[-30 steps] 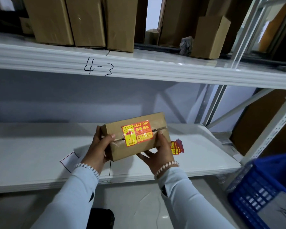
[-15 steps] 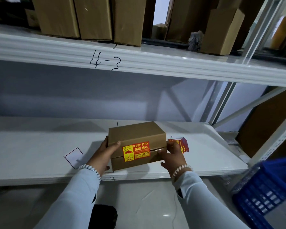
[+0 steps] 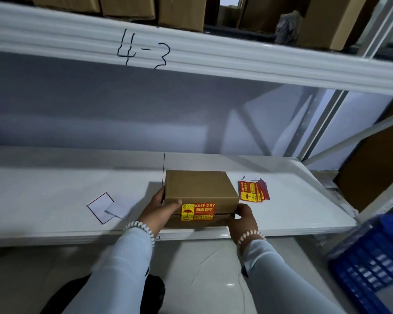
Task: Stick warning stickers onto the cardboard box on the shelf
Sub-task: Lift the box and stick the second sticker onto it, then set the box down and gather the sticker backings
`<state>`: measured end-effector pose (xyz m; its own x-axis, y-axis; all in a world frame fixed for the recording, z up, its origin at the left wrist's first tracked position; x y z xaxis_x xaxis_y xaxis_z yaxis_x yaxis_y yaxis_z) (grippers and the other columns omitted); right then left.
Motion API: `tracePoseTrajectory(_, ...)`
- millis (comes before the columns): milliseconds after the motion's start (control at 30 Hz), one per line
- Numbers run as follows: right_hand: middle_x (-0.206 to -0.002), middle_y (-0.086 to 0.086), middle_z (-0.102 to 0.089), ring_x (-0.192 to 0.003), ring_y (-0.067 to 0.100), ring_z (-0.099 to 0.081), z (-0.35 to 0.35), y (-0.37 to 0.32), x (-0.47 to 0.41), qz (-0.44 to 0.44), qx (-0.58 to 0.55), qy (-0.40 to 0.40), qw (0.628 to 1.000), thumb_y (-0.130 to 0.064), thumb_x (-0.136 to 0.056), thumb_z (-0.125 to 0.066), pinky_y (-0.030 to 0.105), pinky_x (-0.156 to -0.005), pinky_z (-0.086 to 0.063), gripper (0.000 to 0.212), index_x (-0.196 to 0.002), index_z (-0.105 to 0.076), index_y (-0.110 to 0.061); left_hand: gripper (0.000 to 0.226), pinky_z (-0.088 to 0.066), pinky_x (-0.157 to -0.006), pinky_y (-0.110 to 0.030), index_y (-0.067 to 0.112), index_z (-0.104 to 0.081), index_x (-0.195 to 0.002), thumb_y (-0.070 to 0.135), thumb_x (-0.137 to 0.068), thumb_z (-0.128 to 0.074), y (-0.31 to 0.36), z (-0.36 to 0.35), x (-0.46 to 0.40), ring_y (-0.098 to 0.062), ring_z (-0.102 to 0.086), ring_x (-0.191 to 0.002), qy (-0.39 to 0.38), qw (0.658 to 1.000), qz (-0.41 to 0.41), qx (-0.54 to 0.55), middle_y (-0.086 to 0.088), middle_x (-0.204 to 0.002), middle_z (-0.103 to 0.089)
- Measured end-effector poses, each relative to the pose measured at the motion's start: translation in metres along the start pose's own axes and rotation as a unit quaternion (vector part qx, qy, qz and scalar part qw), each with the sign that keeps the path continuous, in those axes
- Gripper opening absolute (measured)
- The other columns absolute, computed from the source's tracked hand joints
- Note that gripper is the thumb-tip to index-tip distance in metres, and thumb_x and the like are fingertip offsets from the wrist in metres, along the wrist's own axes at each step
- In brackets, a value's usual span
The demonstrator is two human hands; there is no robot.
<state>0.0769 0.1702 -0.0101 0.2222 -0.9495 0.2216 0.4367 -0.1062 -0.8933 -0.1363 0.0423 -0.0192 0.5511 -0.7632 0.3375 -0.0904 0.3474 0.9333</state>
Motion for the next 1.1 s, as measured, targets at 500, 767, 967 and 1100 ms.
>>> tracePoseTrajectory(500, -0.119, 0.006, -0.056, -0.098, 0.021, -0.049, -0.041, 0.012, -0.006, -0.031, -0.041, -0.029, 0.998, -0.002, -0.092, -0.036, 0.029, -0.089, -0.037, 0.045, -0.135, -0.042, -0.015, 0.076, -0.043, -0.107, -0.044, 0.032, -0.039, -0.141, 0.02, -0.073, -0.07, -0.006, -0.006, -0.015, -0.024, -0.059, -0.113, -0.005, 1.0, 0.007, 0.001, 0.0, -0.124, -0.063)
tracePoseTrajectory(767, -0.155, 0.013, -0.028, -0.139, 0.032, -0.033, -0.042, 0.004, -0.009, -0.044, 0.035, -0.006, 0.998, -0.007, -0.094, -0.035, 0.042, -0.115, -0.028, 0.062, -0.151, -0.012, -0.012, 0.097, -0.028, -0.115, -0.046, 0.037, 0.004, -0.155, 0.039, -0.086, -0.064, -0.014, 0.014, -0.013, -0.029, -0.022, -0.148, 0.008, 0.998, 0.064, 0.01, 0.003, -0.164, -0.01)
tracePoseTrajectory(967, -0.15, 0.013, -0.034, -0.136, 0.035, -0.032, -0.016, -0.067, 0.007, 0.11, 0.105, 0.15, 0.977, -0.024, -0.095, -0.045, 0.047, -0.109, -0.034, 0.048, -0.141, -0.037, -0.015, 0.088, -0.042, -0.098, -0.045, 0.04, -0.027, -0.148, 0.061, -0.071, -0.064, -0.026, 0.108, -0.002, -0.026, -0.036, -0.139, 0.103, 0.988, 0.118, 0.011, 0.007, -0.16, -0.026)
tracePoseTrajectory(1100, -0.135, 0.012, -0.051, -0.123, 0.033, -0.045, -0.055, -0.123, 0.047, 0.289, 0.234, 0.159, 0.915, -0.033, -0.085, -0.041, 0.048, -0.101, -0.042, 0.047, -0.127, -0.052, -0.016, 0.048, -0.046, -0.092, -0.042, 0.025, -0.05, -0.124, 0.048, -0.083, -0.061, -0.041, 0.157, 0.012, -0.025, -0.049, -0.114, 0.151, 0.976, 0.155, -0.007, -0.002, -0.134, -0.049)
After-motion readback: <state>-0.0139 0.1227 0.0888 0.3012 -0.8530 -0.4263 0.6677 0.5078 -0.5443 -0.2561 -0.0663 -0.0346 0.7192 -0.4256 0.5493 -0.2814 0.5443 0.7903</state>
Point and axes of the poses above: each hand's wrist, its own x-axis away from the middle knuckle, its own z-axis out of the back of the hand, y = z × x, the point moved 10 cm from there along -x, towards the middle knuckle
